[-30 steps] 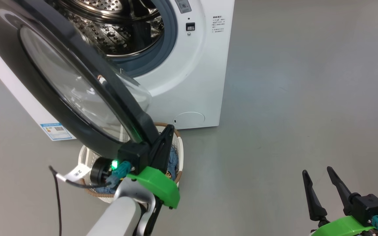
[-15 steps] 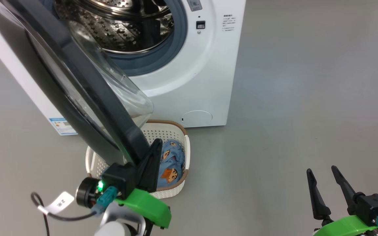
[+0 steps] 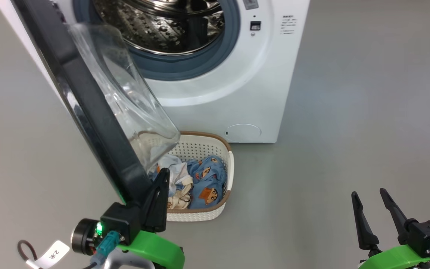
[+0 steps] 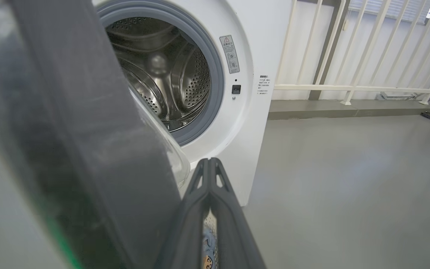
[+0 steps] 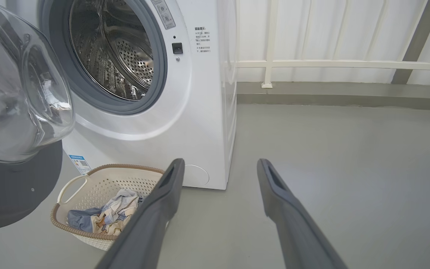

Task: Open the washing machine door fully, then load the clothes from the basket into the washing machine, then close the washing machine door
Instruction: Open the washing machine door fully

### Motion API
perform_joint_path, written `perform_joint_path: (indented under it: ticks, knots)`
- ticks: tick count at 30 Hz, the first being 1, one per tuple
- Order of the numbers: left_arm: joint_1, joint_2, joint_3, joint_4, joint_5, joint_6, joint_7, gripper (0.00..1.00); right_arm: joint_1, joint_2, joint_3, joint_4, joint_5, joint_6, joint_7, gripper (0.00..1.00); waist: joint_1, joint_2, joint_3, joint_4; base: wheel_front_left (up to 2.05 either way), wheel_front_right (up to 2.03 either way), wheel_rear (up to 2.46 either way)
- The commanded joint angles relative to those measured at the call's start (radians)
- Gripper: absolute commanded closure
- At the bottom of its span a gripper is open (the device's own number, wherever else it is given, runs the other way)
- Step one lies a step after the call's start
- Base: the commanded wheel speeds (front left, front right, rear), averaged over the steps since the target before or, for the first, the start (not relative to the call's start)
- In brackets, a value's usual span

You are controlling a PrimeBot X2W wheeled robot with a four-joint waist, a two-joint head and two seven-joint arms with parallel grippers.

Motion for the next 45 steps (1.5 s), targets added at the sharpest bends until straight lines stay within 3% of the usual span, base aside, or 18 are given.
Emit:
perform_joint_path:
  ticks: [1, 25, 36, 45]
  knots:
    - [-0.018, 0.039, 0.067, -0.018, 0.009, 0.035, 0.002, 1.00, -0.019, -0.015, 0.019, -0.025, -0.005, 0.002, -0.012, 0.00, 0.0000, 0.0000, 0.003, 0.016, 0.00, 0.00, 0.00]
    - [0.066, 0.079, 0.129, -0.064, 0.015, 0.120, -0.046, 1.00, -0.005, -0.023, -0.022, -0.063, -0.016, 0.002, -0.012, 0.00, 0.0000, 0.0000, 0.012, 0.192, 0.00, 0.00, 0.00]
    - [0.085, 0.154, 0.245, -0.034, -0.009, 0.155, -0.069, 1.00, -0.009, -0.027, -0.018, -0.072, -0.017, 0.002, -0.012, 0.00, 0.0000, 0.0000, 0.012, 0.202, 0.00, 0.00, 0.00]
    - [0.078, 0.204, 0.330, 0.025, -0.038, 0.160, -0.099, 1.00, -0.013, -0.039, -0.014, -0.087, -0.016, 0.002, -0.012, 0.00, 0.0000, 0.0000, 0.028, 0.185, 0.00, 0.00, 0.00]
